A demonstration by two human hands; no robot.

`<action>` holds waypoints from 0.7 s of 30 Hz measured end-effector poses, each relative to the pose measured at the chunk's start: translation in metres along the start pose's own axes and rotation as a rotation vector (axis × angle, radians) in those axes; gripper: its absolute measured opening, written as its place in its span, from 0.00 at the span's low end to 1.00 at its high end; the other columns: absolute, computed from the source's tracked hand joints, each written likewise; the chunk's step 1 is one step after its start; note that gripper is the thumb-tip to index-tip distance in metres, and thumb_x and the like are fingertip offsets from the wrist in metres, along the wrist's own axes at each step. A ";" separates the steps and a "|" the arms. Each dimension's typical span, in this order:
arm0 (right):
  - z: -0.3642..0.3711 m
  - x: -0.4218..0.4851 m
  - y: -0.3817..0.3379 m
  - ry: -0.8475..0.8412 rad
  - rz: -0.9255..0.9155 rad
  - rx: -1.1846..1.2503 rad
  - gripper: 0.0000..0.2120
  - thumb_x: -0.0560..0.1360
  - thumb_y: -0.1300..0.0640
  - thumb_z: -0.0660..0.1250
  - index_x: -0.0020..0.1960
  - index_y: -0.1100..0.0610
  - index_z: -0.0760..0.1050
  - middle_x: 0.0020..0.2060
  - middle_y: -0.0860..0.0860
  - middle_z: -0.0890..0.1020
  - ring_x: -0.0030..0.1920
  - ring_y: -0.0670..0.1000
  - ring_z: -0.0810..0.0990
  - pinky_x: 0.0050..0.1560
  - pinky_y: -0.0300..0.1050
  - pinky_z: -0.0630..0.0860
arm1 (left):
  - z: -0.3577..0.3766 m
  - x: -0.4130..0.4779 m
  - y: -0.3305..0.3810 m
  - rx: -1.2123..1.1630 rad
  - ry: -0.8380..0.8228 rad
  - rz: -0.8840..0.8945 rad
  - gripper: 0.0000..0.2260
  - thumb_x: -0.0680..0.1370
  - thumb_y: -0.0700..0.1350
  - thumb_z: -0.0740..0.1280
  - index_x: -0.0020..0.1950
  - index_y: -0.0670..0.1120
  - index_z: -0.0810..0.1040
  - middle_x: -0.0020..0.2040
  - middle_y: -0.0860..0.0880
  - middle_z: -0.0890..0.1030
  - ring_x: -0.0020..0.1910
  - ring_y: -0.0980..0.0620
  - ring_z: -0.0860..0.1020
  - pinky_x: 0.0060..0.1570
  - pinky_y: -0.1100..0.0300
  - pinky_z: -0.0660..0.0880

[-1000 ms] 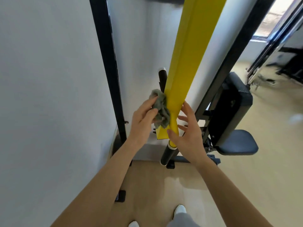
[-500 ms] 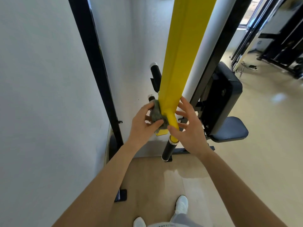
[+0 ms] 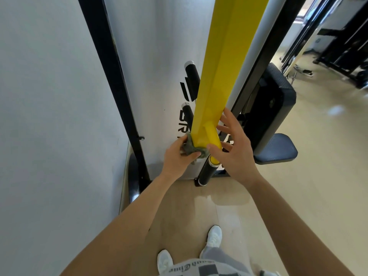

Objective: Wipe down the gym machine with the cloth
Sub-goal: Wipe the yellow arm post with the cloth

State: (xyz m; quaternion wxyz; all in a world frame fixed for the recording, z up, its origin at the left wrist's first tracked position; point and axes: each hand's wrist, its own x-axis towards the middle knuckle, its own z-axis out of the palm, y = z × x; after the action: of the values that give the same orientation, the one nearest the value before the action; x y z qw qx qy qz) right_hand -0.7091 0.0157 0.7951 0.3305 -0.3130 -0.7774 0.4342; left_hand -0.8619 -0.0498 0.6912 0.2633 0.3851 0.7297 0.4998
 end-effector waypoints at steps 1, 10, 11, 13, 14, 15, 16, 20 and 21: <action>-0.001 0.000 0.000 -0.004 0.003 0.003 0.41 0.74 0.55 0.75 0.80 0.43 0.57 0.71 0.35 0.69 0.66 0.36 0.72 0.51 0.23 0.73 | -0.002 0.001 0.001 -0.025 -0.015 0.001 0.29 0.74 0.51 0.77 0.72 0.47 0.73 0.58 0.54 0.80 0.55 0.51 0.81 0.56 0.61 0.78; -0.002 -0.004 -0.002 -0.034 0.003 0.064 0.41 0.73 0.56 0.77 0.76 0.37 0.58 0.66 0.26 0.69 0.67 0.38 0.73 0.52 0.26 0.75 | -0.041 0.004 0.055 -0.212 0.016 0.092 0.24 0.78 0.46 0.72 0.74 0.51 0.73 0.57 0.58 0.81 0.54 0.60 0.81 0.50 0.69 0.77; -0.001 -0.005 -0.001 -0.034 0.000 0.071 0.41 0.73 0.57 0.77 0.76 0.37 0.58 0.66 0.25 0.69 0.67 0.39 0.73 0.52 0.26 0.75 | -0.045 0.003 0.064 -0.224 0.013 0.110 0.24 0.79 0.47 0.71 0.74 0.52 0.72 0.57 0.59 0.81 0.55 0.59 0.81 0.51 0.68 0.78; -0.001 -0.006 0.000 -0.039 -0.008 0.089 0.41 0.73 0.58 0.77 0.77 0.38 0.59 0.65 0.26 0.70 0.67 0.38 0.73 0.52 0.27 0.75 | -0.054 0.001 0.082 -0.244 0.021 0.155 0.23 0.79 0.46 0.71 0.74 0.51 0.72 0.59 0.58 0.81 0.57 0.57 0.81 0.54 0.65 0.79; 0.000 -0.006 -0.001 -0.045 -0.011 0.100 0.41 0.73 0.59 0.77 0.77 0.39 0.59 0.66 0.26 0.71 0.68 0.38 0.73 0.52 0.27 0.75 | -0.057 0.000 0.090 -0.254 0.029 0.175 0.23 0.79 0.45 0.70 0.74 0.50 0.72 0.59 0.57 0.81 0.57 0.57 0.81 0.54 0.65 0.79; -0.001 -0.006 -0.001 -0.051 -0.014 0.115 0.41 0.73 0.59 0.77 0.77 0.39 0.59 0.66 0.27 0.71 0.68 0.38 0.72 0.53 0.28 0.76 | -0.060 -0.001 0.099 -0.261 0.041 0.193 0.23 0.79 0.44 0.70 0.74 0.50 0.72 0.60 0.56 0.81 0.57 0.57 0.81 0.53 0.65 0.79; -0.001 -0.006 -0.003 -0.061 -0.015 0.128 0.41 0.73 0.59 0.77 0.77 0.39 0.59 0.66 0.27 0.71 0.68 0.38 0.72 0.53 0.29 0.76 | -0.062 -0.003 0.107 -0.269 0.052 0.209 0.23 0.79 0.43 0.70 0.74 0.49 0.72 0.61 0.55 0.81 0.58 0.57 0.81 0.54 0.65 0.79; -0.010 -0.001 -0.015 -0.079 -0.016 0.094 0.37 0.70 0.46 0.76 0.73 0.35 0.62 0.64 0.27 0.73 0.65 0.36 0.74 0.55 0.33 0.78 | -0.070 -0.013 0.129 -0.313 0.070 0.256 0.24 0.78 0.48 0.69 0.74 0.50 0.72 0.62 0.49 0.82 0.58 0.51 0.82 0.55 0.60 0.81; -0.012 -0.001 -0.020 -0.046 -0.020 0.093 0.36 0.69 0.44 0.75 0.73 0.37 0.64 0.63 0.29 0.75 0.64 0.38 0.76 0.57 0.35 0.78 | -0.071 -0.017 0.132 -0.335 0.071 0.254 0.24 0.78 0.50 0.69 0.73 0.49 0.72 0.62 0.48 0.82 0.59 0.50 0.82 0.56 0.58 0.81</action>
State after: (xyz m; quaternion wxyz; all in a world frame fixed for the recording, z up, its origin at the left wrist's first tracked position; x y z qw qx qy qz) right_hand -0.7036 0.0120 0.8172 0.3313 -0.2795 -0.7668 0.4734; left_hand -0.8679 -0.0743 0.8401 0.2327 0.4068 0.5909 0.6566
